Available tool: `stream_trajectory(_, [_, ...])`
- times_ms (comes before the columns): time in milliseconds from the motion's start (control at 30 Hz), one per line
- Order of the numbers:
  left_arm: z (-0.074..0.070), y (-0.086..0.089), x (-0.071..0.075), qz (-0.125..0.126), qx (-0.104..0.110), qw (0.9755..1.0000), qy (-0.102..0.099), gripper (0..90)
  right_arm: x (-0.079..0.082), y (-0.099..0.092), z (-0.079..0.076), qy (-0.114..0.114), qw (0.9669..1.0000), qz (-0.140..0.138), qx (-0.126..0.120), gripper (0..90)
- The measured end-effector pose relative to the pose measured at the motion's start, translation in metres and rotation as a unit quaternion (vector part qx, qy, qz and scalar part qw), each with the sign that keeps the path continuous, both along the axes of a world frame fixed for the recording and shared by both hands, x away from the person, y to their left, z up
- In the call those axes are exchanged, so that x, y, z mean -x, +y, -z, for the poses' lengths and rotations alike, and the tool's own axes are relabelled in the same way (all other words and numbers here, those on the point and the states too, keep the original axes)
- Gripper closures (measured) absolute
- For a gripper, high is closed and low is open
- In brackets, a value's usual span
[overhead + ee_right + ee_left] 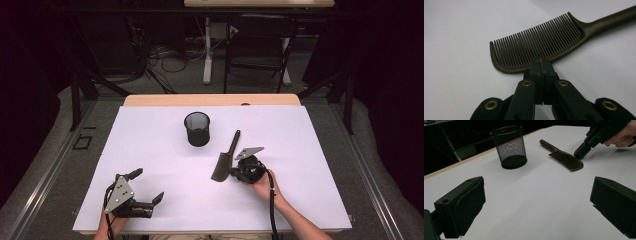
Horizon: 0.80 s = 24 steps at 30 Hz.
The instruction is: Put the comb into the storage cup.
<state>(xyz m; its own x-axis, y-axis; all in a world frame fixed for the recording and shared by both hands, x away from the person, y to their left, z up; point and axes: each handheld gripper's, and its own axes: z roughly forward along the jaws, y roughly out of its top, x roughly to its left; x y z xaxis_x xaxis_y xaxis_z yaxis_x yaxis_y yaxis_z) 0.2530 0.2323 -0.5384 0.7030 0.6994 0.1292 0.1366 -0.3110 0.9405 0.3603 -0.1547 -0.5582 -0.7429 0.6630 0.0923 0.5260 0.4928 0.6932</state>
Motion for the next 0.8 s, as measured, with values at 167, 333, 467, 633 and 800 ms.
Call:
stream_trajectory(167, [0.000, 0.000, 0.000, 0.000, 0.000, 1.0000, 0.000, 0.0, 0.000, 0.001, 0.000, -0.001, 1.0000, -0.001, -0.002, 90.0])
stream_trajectory(333, [0.000, 0.000, 0.000, 0.000, 0.001, 1.0000, 0.000, 0.0, -0.002, 0.003, 0.001, -0.004, 1.0000, -0.005, -0.005, 90.0])
stream_trajectory(467, [0.000, 0.000, 0.000, 0.000, 0.001, 1.0000, 0.000, 0.0, -0.002, 0.006, 0.001, -0.007, 0.9999, -0.007, -0.002, 90.0])
stream_trajectory(633, [0.000, 0.000, 0.000, 0.000, 0.000, 1.0000, 0.000, 0.0, -0.005, 0.010, 0.002, -0.011, 0.9998, -0.014, -0.004, 90.0])
stream_trajectory(800, [0.000, 0.000, 0.000, 0.001, 0.002, 1.0000, 0.000, 0.0, -0.007, 0.014, 0.002, -0.014, 0.9998, -0.016, -0.005, 90.0])
